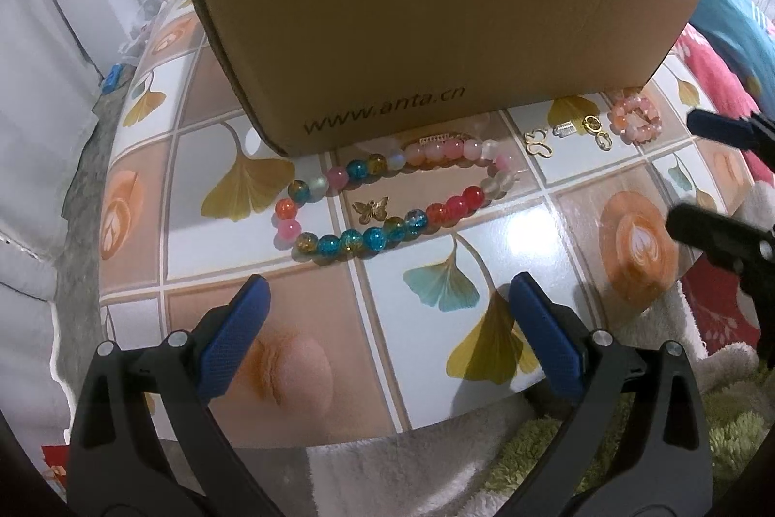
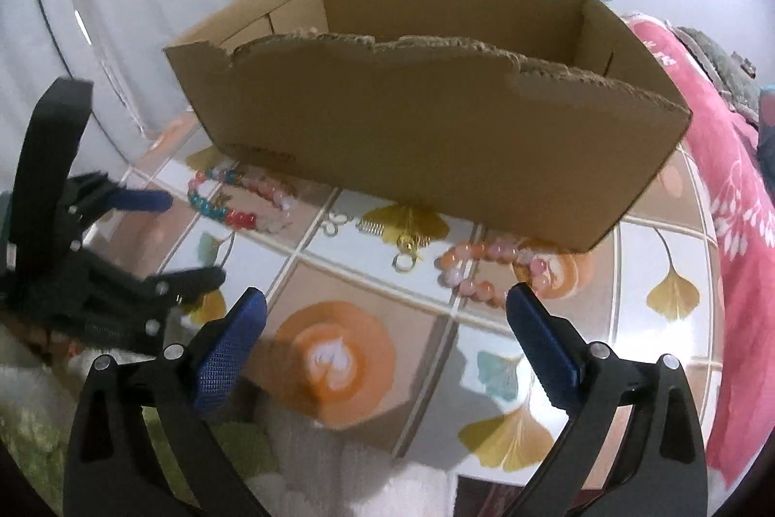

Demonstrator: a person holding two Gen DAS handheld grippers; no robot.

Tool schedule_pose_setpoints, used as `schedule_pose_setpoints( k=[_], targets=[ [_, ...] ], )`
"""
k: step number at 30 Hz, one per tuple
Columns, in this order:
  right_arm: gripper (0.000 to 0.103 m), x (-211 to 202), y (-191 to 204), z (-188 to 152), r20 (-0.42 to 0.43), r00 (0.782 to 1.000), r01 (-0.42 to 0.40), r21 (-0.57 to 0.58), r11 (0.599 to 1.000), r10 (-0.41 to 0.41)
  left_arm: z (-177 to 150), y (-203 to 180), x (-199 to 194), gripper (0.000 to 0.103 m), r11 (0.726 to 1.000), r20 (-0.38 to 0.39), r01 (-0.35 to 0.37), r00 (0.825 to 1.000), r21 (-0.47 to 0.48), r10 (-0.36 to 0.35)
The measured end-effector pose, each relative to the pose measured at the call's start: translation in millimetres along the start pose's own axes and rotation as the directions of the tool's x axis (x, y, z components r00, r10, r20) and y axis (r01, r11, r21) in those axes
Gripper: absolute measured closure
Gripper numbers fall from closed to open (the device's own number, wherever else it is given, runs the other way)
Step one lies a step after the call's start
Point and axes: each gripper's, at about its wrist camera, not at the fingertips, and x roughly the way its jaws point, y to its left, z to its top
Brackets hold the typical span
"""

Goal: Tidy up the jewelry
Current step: 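Move the left tool to the multicolour bead bracelet and close on it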

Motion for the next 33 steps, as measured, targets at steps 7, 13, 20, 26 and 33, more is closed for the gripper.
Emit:
schedule_pose_setpoints(
  k=[7, 13, 20, 26, 33],
  targets=[
    [0.012, -0.5, -6.5, 11.5, 0.006, 1.0, -0.025, 0.071, 0.997, 0.025, 3.4, -0.4, 0.6, 0.007, 1.0, 0.022, 0.001, 1.0, -0.001, -0.001],
    [0.023, 4.5, -17.7, 18.0, 0.014, 0.998, -0.061, 0.114, 0.992, 0.06, 4.9, 3.1, -7.8, 0.008, 1.0, 0.063, 0.004, 0.998, -0.008, -0.003],
    [0.049, 16.1, -0.3, 38.0, 0.028, 0.985, -0.172, 0.117, 0.978, 0.17, 13.1, 20.5, -33.2, 0.024, 0.999, 0.18, 0.006, 0.984, -0.053, 0.004],
    [0.067, 32.4, 20.5, 53.1, 0.004, 0.978, -0.209, 0.085, 0.974, 0.21, 18.4, 42.3, -24.8, 0.047, 0.993, 0.13, 0.019, 0.992, -0.117, -0.003],
    [0.078, 60.5, 37.1, 59.5, -0.078, 0.977, -0.191, 0.074, 0.979, 0.197, 22.0, 58.3, -11.8, 0.064, 0.987, 0.084, 0.05, 0.996, -0.153, -0.038]
  ],
)
